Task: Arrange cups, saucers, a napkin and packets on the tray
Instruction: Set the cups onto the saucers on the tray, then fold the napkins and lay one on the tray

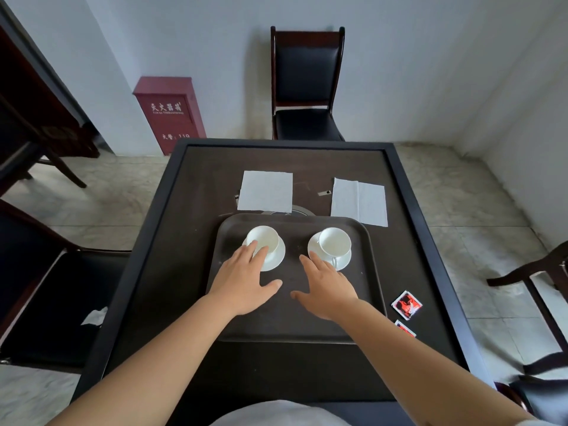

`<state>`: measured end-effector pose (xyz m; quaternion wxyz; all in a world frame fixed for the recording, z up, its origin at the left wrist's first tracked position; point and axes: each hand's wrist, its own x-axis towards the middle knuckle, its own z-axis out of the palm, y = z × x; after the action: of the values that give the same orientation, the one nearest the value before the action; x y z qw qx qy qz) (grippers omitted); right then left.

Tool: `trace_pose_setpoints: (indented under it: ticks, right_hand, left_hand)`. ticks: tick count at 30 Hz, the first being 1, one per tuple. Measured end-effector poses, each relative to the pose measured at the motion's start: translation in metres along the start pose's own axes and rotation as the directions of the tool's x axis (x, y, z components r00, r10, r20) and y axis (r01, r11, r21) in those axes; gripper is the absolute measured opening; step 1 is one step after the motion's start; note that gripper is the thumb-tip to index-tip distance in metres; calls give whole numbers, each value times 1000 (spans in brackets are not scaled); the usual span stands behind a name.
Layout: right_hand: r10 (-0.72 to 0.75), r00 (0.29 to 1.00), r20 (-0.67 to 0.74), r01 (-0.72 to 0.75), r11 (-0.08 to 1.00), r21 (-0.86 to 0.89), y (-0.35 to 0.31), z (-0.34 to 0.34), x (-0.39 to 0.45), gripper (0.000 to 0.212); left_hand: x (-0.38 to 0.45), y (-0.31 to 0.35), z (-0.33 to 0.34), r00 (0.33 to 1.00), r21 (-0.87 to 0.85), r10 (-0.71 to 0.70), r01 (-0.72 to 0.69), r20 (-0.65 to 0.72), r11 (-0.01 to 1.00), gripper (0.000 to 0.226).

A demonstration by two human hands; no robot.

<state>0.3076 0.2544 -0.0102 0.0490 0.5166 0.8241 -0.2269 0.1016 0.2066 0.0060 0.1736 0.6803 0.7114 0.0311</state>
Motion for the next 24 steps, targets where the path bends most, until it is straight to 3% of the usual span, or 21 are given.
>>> trace_pose_setpoints:
  ticks: [16,24]
  right_hand:
    - [-78,996,-45,77,997,-29,-1,-69,101,81]
    - [-44,999,-15,44,998,-47,2,-93,198,71]
  left_hand:
    - [98,-33,-55,998,76,-1,6,-69,997,79]
    - [182,-70,-74,1000,122,6,-6,-1,992,72]
